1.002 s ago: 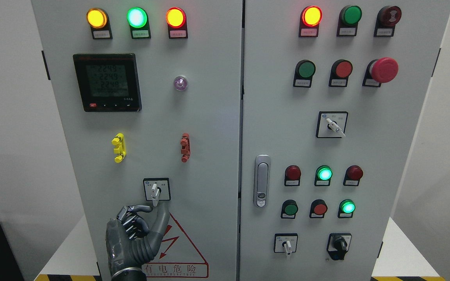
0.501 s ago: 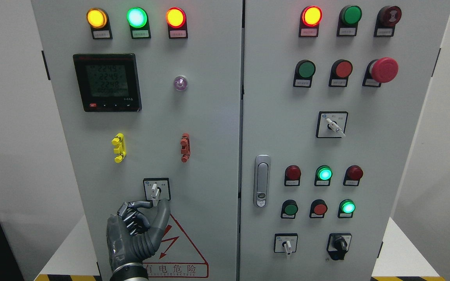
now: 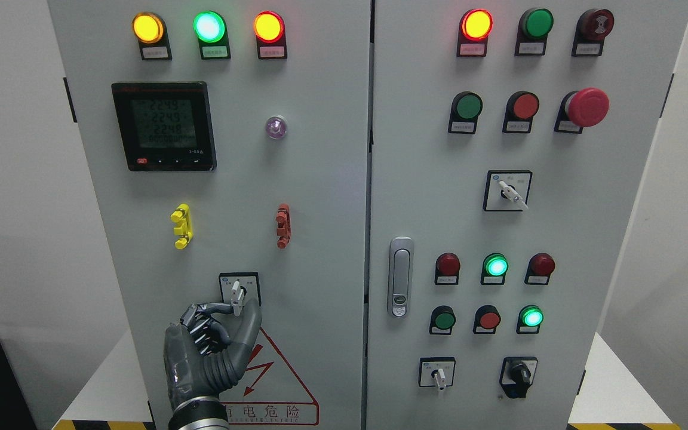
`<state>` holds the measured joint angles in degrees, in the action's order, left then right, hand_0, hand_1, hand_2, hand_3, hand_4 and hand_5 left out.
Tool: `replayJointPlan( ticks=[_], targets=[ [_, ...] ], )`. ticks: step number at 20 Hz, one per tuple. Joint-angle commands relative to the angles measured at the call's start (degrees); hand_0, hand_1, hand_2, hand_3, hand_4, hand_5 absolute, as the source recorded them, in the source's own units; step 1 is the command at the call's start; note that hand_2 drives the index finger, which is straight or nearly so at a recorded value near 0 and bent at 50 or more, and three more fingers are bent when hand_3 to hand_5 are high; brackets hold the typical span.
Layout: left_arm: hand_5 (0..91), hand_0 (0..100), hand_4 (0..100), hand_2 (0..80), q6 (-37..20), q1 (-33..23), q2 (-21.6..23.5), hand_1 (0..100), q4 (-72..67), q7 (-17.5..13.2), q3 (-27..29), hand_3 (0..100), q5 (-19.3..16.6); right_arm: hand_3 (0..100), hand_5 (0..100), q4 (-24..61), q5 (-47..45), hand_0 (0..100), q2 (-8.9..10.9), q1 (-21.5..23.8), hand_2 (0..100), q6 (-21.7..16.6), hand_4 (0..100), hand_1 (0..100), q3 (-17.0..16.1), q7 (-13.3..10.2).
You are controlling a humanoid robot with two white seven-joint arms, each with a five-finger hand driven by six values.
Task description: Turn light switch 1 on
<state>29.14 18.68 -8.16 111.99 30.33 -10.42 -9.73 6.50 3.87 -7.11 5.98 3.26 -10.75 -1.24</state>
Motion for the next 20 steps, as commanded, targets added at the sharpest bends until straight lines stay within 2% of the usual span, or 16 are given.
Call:
replayJointPlan(
  ticks=[1,20],
  targets=[
    [84.5,12,94,57.1,0.30,0.48,-0.10,71,-0.02,-0.01,0.13,97,-0.20,0,0,0.00,0.00,0,-0.01,0.00,0,-0.01,0,0,0.03,0.01],
    [84.1,12,94,57.1,1.36,1.27,-0.19,70,-0.02,-0.01,0.66,99,-0.20,0,0,0.00,0.00,0,-0.01,0.00,0,-0.01,0,0,0.03,0.01]
  ],
)
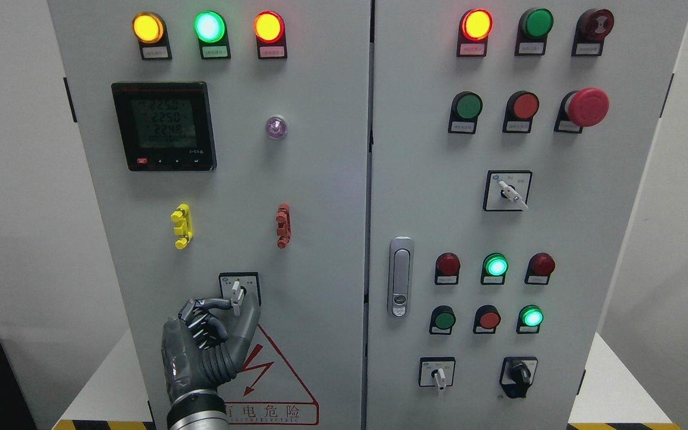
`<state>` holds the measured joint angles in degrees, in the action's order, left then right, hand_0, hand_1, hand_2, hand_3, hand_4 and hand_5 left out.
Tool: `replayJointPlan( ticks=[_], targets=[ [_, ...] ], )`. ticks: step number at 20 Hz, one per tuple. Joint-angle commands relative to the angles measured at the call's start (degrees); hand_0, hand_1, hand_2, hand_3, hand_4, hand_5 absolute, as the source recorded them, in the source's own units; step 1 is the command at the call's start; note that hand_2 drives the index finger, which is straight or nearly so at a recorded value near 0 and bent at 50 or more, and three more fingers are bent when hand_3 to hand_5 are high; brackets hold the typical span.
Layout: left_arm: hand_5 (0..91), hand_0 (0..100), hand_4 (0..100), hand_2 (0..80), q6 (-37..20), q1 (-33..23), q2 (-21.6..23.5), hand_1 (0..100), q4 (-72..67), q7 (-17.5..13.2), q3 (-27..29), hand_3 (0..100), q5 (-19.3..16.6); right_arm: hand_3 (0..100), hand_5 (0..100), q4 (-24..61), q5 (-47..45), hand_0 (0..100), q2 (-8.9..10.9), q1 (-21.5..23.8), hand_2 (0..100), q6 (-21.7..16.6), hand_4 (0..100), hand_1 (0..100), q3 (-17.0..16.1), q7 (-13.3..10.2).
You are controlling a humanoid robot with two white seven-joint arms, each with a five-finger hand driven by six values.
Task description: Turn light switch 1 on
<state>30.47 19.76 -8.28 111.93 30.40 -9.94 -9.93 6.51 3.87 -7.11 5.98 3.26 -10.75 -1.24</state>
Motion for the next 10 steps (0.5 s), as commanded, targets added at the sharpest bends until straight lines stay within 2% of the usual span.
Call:
replayJointPlan(
  ticks=[1,10],
  targets=[
    [84.1,12,94,57.2,0.03,0.11,-0.07,70,-0.04,-0.08,0.18,99,0.00,0,0,0.00,0.00,0,-0.01,0.00,0,-0.01,0,0,0.02,0.01],
    [83.8,15,94,57.4,0.65,0.20,-0.07,70,0.05,-0.17,0.18,100,0.08,0,0,0.00,0.00,0,-0.01,0.00,0,-0.01,0,0,0.02,0.01]
  ],
)
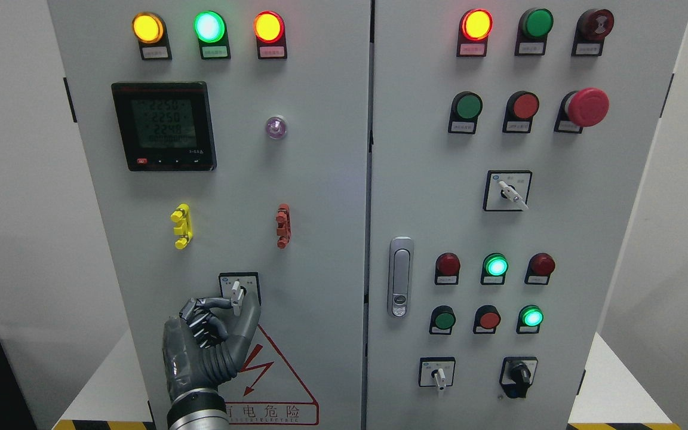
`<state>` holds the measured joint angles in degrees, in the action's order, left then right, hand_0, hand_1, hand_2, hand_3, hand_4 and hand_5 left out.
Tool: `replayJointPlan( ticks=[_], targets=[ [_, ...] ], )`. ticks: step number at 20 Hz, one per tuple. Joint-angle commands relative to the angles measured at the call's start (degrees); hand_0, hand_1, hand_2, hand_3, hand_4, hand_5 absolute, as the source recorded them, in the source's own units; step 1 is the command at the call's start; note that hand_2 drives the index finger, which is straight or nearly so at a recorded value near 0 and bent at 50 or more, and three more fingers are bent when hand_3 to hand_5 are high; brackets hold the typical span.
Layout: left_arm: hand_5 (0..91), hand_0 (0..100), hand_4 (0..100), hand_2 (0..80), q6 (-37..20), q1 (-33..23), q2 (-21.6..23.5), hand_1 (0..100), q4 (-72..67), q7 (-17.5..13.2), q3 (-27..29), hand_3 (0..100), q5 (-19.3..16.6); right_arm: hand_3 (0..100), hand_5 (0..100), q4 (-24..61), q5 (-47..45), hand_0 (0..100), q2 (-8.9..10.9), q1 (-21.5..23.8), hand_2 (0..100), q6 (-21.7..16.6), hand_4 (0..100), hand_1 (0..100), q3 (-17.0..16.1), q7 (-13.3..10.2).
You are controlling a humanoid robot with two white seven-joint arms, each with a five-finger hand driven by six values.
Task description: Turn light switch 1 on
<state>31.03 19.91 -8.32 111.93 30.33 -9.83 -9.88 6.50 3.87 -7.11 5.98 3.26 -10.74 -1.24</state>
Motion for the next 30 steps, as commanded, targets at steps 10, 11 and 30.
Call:
replayJointPlan(
  ticks=[10,11,30],
  targets=[
    [83.7,19,94,58.3,1.93,0.83,-0.12,68,0.04,-0.28,0.08,100,0.30,0,0,0.00,0.00,0,-0.01,0.00,0,-0.01,0,0,0.02,0.01],
    [83.7,19,94,58.3,1.93,0.92,-0.21,68,0.04,-0.28,0.08,100,0.39,0,0,0.00,0.00,0,-0.01,0.00,0,-0.01,0,0,-0.07,0.01],
    [83.7,24,95,58.5,1.93,1.01,-0.21,65,0.04,-0.19,0.08,100,0.39,0,0,0.00,0.00,0,-0.01,0.00,0,-0.01,0,0,0.02,0.01]
  ],
)
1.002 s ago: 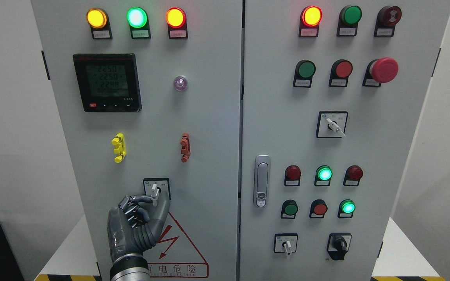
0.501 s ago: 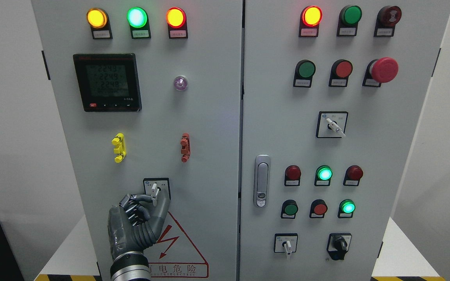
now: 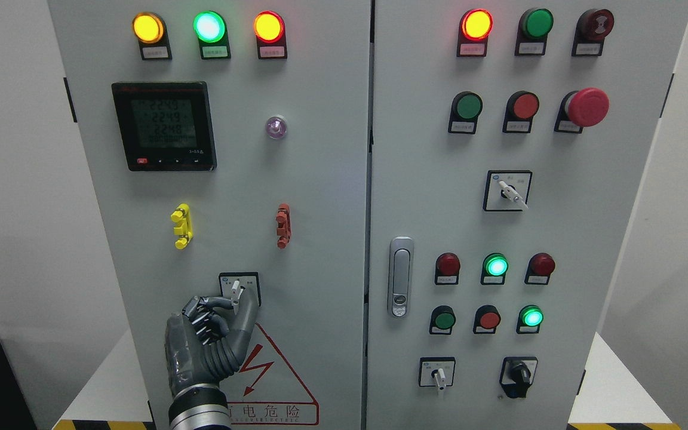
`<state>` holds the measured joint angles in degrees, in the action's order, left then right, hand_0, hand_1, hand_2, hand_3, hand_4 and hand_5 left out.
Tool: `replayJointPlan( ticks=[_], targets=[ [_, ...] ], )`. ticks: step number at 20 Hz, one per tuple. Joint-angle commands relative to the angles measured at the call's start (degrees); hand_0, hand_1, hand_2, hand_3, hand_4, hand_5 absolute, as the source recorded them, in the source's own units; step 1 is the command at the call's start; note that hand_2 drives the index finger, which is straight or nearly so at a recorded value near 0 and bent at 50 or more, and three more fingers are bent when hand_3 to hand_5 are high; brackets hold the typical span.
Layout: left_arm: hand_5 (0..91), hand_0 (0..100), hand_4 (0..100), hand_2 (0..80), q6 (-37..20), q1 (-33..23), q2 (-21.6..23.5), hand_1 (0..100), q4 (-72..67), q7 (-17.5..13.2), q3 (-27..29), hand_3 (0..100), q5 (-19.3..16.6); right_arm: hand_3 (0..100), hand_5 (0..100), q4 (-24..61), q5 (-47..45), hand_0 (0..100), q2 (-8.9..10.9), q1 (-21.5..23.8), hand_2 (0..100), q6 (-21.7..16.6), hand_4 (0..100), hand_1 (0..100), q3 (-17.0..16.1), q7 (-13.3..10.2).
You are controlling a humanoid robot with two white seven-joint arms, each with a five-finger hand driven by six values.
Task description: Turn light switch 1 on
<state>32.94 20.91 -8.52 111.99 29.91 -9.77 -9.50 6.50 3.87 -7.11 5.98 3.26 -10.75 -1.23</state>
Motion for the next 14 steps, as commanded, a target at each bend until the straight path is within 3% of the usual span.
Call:
replayJointPlan(
  ticks=[1,14],
  targets=[
    [83.7,24,95,58.5,0.01,0.01,-0.01,65,-0.02,0.15,0.02,100,0.01,0,0,0.00,0.00,0,-0.01,0.00,0,-0.01,0,0,-0.06,0.00],
    [83.7,32,95,58.3,0.01,0.19,-0.01,64,-0.19,0.15,-0.07,100,0.01,0,0,0.00,0.00,0,-0.01,0.00,0,-0.01,0,0,0.03,0.00]
  ],
)
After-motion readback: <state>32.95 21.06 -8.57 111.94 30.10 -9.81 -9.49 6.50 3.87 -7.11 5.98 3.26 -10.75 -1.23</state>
